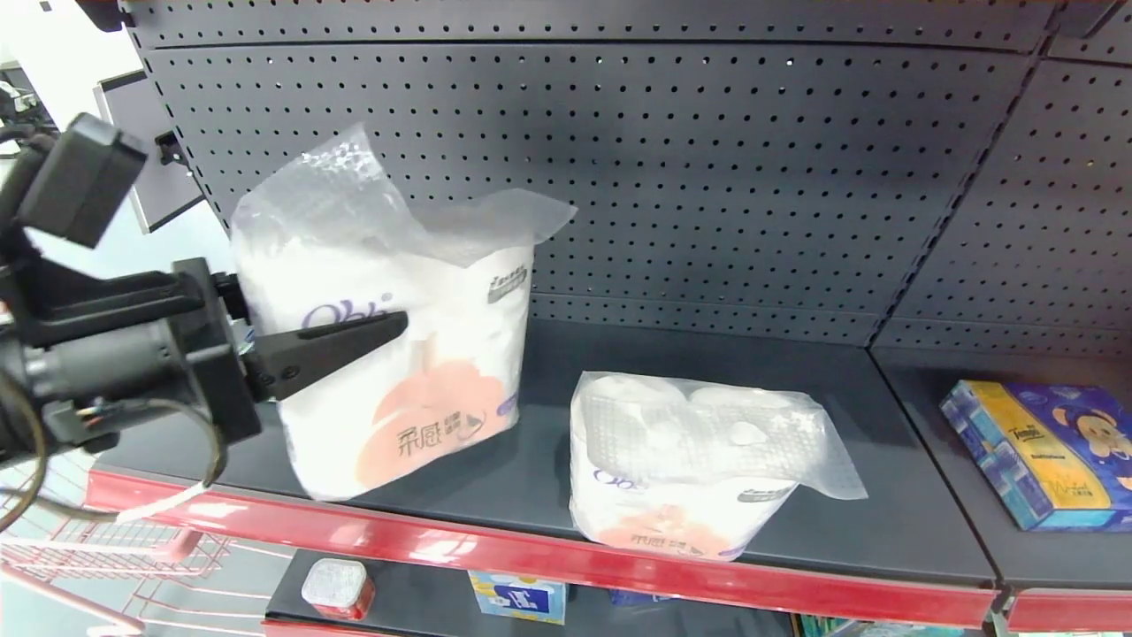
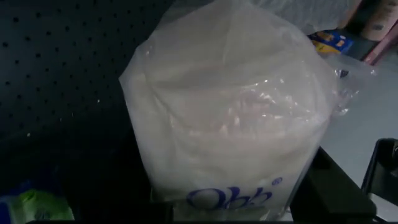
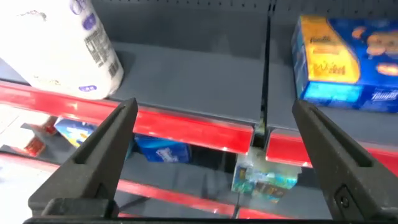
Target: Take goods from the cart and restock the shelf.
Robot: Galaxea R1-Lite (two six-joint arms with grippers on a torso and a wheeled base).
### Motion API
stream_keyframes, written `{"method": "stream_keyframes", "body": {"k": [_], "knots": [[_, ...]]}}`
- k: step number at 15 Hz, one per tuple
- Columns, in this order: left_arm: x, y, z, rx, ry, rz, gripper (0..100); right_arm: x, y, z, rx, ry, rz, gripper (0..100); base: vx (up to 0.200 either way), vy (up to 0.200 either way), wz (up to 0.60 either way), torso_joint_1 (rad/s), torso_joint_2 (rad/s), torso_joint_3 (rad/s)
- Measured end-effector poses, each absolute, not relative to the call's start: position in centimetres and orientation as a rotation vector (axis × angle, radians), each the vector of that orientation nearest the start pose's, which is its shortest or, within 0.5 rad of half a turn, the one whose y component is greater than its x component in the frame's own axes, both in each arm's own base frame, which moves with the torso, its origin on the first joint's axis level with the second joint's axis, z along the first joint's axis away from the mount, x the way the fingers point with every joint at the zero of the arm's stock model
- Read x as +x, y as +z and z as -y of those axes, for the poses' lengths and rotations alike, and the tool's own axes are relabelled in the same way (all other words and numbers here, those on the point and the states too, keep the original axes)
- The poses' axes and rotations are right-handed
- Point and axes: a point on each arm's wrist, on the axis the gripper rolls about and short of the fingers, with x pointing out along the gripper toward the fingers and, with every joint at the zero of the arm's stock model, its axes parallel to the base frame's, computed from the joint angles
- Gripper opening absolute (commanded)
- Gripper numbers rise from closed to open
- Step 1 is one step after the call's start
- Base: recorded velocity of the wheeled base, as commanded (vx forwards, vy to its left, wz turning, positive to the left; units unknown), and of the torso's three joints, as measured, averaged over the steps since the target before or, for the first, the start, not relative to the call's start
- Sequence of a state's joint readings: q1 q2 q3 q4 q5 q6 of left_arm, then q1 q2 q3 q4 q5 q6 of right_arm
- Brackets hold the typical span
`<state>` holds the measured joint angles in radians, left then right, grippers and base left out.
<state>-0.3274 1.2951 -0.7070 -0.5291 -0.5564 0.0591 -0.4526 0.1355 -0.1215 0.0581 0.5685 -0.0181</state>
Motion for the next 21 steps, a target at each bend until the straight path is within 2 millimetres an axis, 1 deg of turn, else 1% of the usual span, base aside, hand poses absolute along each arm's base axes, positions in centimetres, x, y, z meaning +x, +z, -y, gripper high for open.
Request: {"method": "stream_keyframes", "body": {"k": [1,4,6,8,10,12,14,16,18,21], "knots": [[20.4,24.8,8.2,0.050,-0.912,-0.005,0,-1.7,10.4,-2.2,0.011,0.114,-0.051,100,0.000,0.000,0.00,0.000,0.00,0.000],[25.9,24.5,10.2,0.067,-1.010,0.098,0,-2.0,10.3,-2.3,-0.006,0.113,-0.023,100,0.000,0.000,0.00,0.000,0.00,0.000],[29.2,24.1,11.3,0.082,-1.135,0.148,0,-2.2,10.3,-2.4,-0.015,0.112,-0.007,100,0.000,0.000,0.00,0.000,0.00,0.000],[31.8,23.1,12.2,0.094,-1.257,0.159,0,-2.3,10.2,-2.5,-0.023,0.113,0.008,100,0.000,0.000,0.00,0.000,0.00,0.000],[34.2,22.1,12.5,0.107,-1.283,0.174,0,-2.4,10.3,-2.5,-0.031,0.112,0.022,100,0.000,0.000,0.00,0.000,0.00,0.000],[36.6,20.8,12.9,0.129,-1.318,0.226,0,-2.5,10.5,-2.6,-0.036,0.113,0.030,100,0.000,0.000,0.00,0.000,0.00,0.000],[38.4,19.0,13.7,0.133,-1.420,0.231,0,-2.6,10.5,-2.6,-0.037,0.114,0.033,100,0.000,0.000,0.00,0.000,0.00,0.000],[39.2,17.2,14.3,0.122,-1.514,0.200,0,-2.6,10.6,-2.6,-0.038,0.115,0.035,100,0.000,0.000,0.00,0.000,0.00,0.000],[39.8,16.2,14.6,0.112,-1.551,0.180,0,-2.6,10.8,-2.6,-0.043,0.118,0.042,100,0.000,0.000,0.00,0.000,0.00,0.000],[41.4,15.5,15.8,0.110,-1.561,0.193,0,-2.7,11.1,-2.7,-0.046,0.123,0.048,100,0.000,0.000,0.00,0.000,0.00,0.000]]}}
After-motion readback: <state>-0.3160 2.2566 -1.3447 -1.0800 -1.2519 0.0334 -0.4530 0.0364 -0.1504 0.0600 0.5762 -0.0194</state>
